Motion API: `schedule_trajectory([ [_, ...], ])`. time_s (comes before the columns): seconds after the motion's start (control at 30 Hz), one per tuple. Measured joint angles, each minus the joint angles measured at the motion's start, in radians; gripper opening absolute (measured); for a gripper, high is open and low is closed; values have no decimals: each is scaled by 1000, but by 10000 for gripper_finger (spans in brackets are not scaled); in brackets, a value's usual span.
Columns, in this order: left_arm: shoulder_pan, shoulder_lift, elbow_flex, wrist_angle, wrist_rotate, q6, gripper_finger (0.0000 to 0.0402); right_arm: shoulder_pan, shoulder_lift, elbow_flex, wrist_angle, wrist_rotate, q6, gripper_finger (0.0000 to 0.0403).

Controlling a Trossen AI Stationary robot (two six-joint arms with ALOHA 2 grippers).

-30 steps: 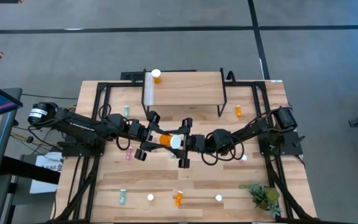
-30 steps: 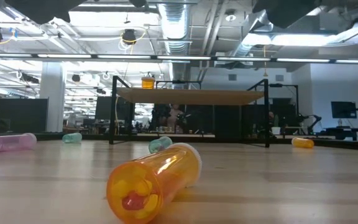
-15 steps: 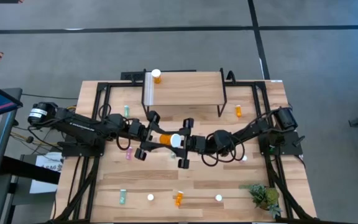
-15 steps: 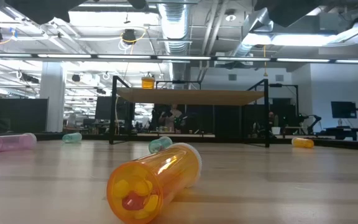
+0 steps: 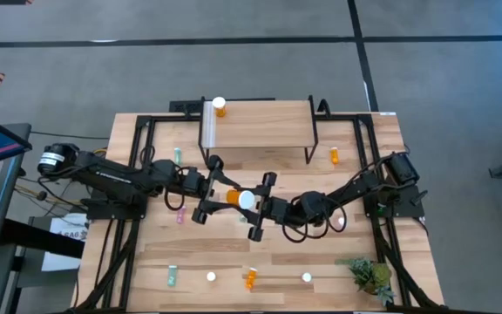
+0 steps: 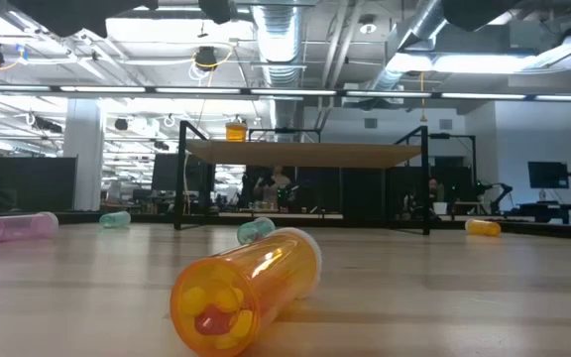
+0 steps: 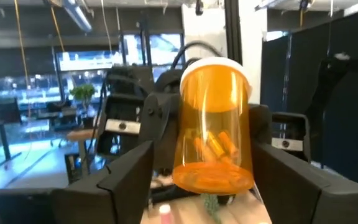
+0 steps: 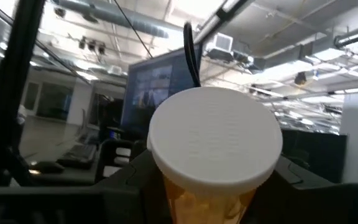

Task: Pick and place medicine bottles onto shelf by color
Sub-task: Put the large orange pill bottle aligned with the other large orange pill bottle on the shelf

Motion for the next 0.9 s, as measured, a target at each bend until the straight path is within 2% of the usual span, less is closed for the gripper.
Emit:
schedule_trajectory([
  [0.2,24,-81,0,-172,-47,14,257,20,2,0,-12,106,-78,193],
  [0.37,25,-150,0,-319,-151,62,257,25,5,0,-25,181,-130,195],
  [0.57,25,-190,0,-404,-174,72,261,22,5,0,-59,209,-129,193],
  [0.77,25,-191,1,-433,-202,77,303,23,4,0,-65,215,-132,195],
  [0.9,25,-190,1,-459,-247,77,330,24,3,0,-118,267,-130,194],
])
